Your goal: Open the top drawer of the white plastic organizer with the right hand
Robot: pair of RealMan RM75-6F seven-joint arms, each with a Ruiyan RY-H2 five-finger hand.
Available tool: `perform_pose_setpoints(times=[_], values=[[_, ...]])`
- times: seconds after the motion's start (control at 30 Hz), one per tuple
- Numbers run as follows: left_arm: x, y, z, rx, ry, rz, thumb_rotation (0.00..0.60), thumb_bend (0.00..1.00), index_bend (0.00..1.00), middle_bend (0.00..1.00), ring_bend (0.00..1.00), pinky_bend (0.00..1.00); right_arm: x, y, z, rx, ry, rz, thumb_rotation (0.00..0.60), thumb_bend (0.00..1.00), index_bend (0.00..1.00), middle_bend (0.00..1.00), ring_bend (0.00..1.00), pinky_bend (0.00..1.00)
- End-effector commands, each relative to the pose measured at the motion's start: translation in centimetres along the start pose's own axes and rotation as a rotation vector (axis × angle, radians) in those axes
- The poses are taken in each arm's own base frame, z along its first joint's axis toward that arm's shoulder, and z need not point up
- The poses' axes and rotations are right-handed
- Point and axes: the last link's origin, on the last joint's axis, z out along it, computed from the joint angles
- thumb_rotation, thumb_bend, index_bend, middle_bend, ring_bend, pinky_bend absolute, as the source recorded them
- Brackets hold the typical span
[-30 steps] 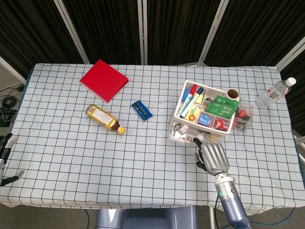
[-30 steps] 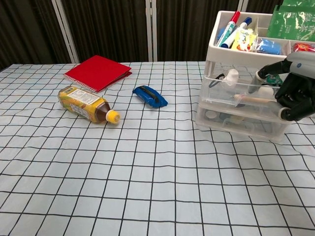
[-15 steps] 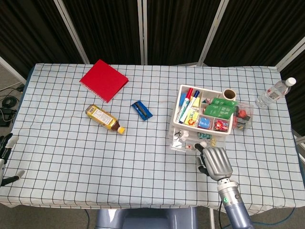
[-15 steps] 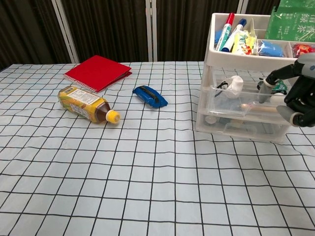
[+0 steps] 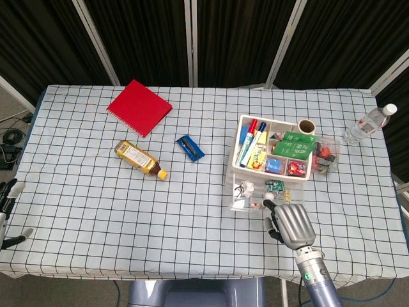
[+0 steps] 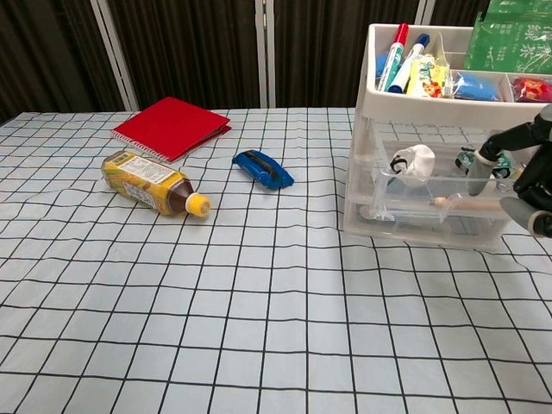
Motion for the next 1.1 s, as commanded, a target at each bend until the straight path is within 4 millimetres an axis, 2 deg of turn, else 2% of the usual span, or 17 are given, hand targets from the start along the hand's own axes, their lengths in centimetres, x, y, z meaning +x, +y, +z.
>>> perform_pose_setpoints(times=[0.03, 0.5, 0.77, 1.1], values=[[0.0, 0.0, 0.0, 0.000, 0.001, -0.001, 0.600, 0.00, 0.00, 0.00, 0.00, 0.00, 0.0, 0.1, -0.2, 0.001, -0.002, -0.003, 0.600, 0.46, 0.50, 0.87, 0.84, 0.71], [0.1, 0.0, 0.0, -0.002, 0.002, -0.001, 0.600, 0.00, 0.00, 0.00, 0.00, 0.00, -0.2, 0.4, -1.5, 0.009, -0.025, -0.013, 0.600, 0.45, 0.50, 0.87, 0.84, 0.71], [0.1, -0.1, 0.0, 0.003, 0.003, -0.002, 0.600, 0.00, 0.00, 0.00, 0.00, 0.00, 0.3, 0.0, -1.6, 0.035, 0.012, 0.009, 0.600, 0.33, 0.35, 0.83, 0.82, 0.70], [0.3, -0.2, 0.0, 0.007, 0.012, -0.007, 0.600, 0.00, 0.00, 0.00, 0.00, 0.00, 2.1, -0.7, -1.9, 0.046, 0.065, 0.015, 0.600, 0.29, 0.31, 0.80, 0.80, 0.69]])
